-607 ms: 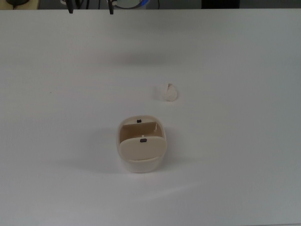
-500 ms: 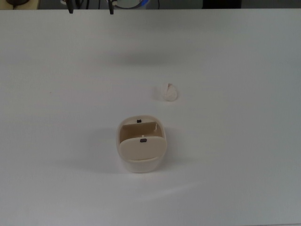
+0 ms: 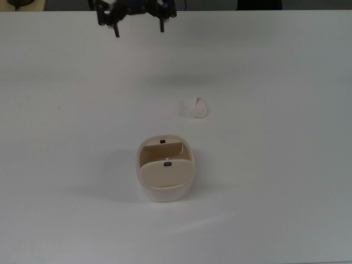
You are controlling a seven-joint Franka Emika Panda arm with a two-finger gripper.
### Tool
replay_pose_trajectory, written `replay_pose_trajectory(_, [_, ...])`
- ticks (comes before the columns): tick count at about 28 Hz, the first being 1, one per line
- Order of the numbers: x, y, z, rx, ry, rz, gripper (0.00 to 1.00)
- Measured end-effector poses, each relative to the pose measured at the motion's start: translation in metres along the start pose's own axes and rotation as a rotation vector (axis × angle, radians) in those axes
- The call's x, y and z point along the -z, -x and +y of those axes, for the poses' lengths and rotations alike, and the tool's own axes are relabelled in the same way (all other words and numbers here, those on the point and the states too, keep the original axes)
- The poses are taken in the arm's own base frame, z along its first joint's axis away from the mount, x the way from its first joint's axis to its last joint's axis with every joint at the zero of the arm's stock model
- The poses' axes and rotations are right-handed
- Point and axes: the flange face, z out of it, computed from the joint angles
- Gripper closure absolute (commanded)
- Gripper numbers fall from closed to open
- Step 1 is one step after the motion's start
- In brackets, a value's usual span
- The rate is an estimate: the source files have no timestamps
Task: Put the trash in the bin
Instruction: 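Lower the gripper onto the crumpled white paper ball and close it, then lift the paper ball and carry it over the open cream bin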
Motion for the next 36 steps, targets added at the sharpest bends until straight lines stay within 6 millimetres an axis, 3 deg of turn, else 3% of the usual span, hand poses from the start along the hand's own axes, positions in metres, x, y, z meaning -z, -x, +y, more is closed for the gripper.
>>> replay_pose_trajectory(5, [-0.032,-0.012,-0.019,0.111,0.001,-0.008,0.00])
replay_pose_trajectory(10, [-0.079,-0.020,-0.048,0.180,0.005,-0.009,0.00])
replay_pose_trajectory(16, [-0.150,-0.028,-0.095,0.261,0.011,-0.025,0.00])
replay_pose_trajectory(24, [-0.235,-0.056,-0.132,0.292,0.055,-0.034,0.00])
replay_pose_trajectory(28, [-0.269,-0.064,-0.141,0.280,0.092,-0.039,0.29])
replay_pose_trajectory(30, [-0.278,-0.066,-0.141,0.280,0.097,-0.043,0.54])
replay_pose_trajectory(34, [-0.281,-0.067,-0.140,0.279,0.099,-0.046,0.69])
replay_pose_trajectory(36, [-0.278,-0.068,-0.140,0.279,0.099,-0.041,0.70])
